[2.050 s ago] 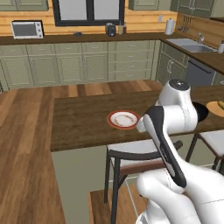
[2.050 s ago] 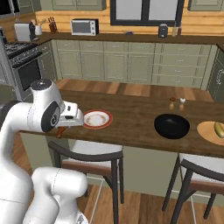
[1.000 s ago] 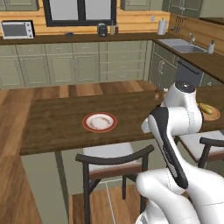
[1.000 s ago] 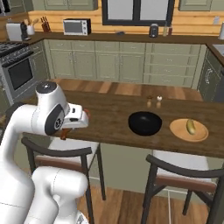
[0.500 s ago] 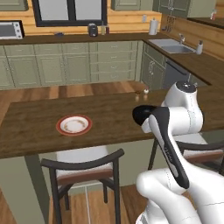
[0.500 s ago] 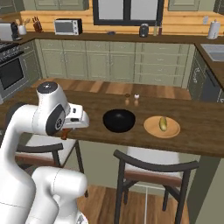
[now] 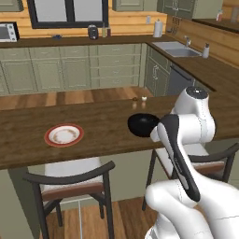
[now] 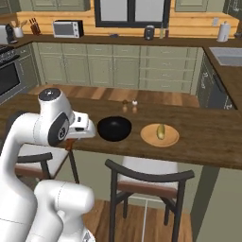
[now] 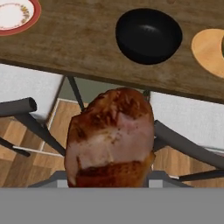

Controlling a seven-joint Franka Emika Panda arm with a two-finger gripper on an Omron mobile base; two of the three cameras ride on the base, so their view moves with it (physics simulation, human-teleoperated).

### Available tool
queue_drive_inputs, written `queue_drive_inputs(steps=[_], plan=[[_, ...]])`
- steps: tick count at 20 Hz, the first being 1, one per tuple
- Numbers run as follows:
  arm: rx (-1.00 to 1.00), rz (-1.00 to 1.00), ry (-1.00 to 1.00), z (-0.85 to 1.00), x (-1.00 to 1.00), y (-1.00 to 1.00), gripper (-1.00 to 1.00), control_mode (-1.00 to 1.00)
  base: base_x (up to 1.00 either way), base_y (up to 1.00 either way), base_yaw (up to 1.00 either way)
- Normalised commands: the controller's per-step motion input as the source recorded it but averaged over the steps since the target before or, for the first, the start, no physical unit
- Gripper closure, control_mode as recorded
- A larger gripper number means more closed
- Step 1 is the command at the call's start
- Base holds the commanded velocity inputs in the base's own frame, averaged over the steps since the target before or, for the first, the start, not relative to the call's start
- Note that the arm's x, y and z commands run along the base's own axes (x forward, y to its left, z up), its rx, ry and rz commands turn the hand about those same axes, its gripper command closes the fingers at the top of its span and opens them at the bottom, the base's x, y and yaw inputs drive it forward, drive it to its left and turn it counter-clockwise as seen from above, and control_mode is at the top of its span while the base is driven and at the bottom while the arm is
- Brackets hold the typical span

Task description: Pick the chicken drumstick and cucumber from their plates and place them in the bowl. Then put the bowl in the fridge.

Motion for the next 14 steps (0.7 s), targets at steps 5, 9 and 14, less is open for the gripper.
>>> queue_drive_inputs(steps=[5,9,14], plan=[[0.0,0.0,0.0,0.0,0.0,0.0,1.0,1.0,0.16,-0.42,-0.02],[0.0,0.0,0.0,0.0,0.0,0.0,1.0,1.0,0.59,-0.07,0.0],[0.0,0.0,0.0,0.0,0.0,0.0,1.0,1.0,0.77,-0.05,0.0]])
